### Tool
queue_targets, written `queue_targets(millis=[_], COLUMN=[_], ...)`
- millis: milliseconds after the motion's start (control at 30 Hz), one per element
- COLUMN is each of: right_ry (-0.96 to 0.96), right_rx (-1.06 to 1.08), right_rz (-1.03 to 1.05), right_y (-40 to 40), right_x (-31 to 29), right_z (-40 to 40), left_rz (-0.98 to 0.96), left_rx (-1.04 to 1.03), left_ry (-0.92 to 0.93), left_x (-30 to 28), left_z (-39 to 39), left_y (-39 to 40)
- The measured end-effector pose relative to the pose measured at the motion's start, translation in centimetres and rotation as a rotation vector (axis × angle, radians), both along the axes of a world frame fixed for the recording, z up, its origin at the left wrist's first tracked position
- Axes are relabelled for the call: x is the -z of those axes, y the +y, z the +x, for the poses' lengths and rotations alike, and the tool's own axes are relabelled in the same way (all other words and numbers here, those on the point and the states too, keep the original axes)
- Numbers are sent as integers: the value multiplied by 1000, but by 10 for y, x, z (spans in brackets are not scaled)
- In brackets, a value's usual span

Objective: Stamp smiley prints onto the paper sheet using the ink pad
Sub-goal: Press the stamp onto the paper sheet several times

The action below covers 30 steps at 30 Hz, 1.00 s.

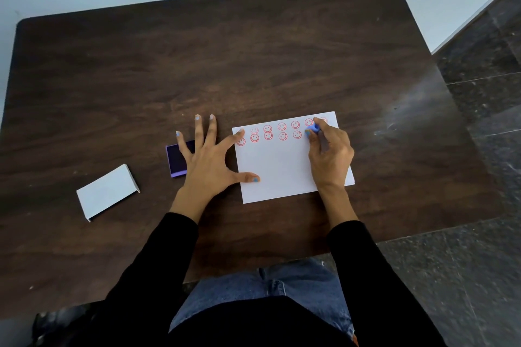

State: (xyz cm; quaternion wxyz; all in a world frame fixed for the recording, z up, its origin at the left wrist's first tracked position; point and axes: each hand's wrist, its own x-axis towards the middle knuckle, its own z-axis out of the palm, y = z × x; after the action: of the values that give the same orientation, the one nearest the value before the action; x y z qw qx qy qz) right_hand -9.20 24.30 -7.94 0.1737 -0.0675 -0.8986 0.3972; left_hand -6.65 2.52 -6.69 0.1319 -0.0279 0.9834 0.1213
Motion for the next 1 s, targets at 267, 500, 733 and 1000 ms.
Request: queue_targets(millis=[267, 500, 733, 1000], right_ry=[-34, -27, -87, -188], right_rx=[-4, -1, 6, 33], right_rz=[29, 37, 29, 57], right_y=[-4, -3, 0, -4], right_x=[-3, -5, -11, -14], right_z=[0, -4, -10, -15], left_rz=[12, 14, 15, 24], left_rx=[-5, -4, -8, -10], left_ry=[18, 20, 12, 0], left_x=[3, 5, 5, 4], left_z=[-1, -1, -2, -2], left_y=[-1, 0, 2, 3])
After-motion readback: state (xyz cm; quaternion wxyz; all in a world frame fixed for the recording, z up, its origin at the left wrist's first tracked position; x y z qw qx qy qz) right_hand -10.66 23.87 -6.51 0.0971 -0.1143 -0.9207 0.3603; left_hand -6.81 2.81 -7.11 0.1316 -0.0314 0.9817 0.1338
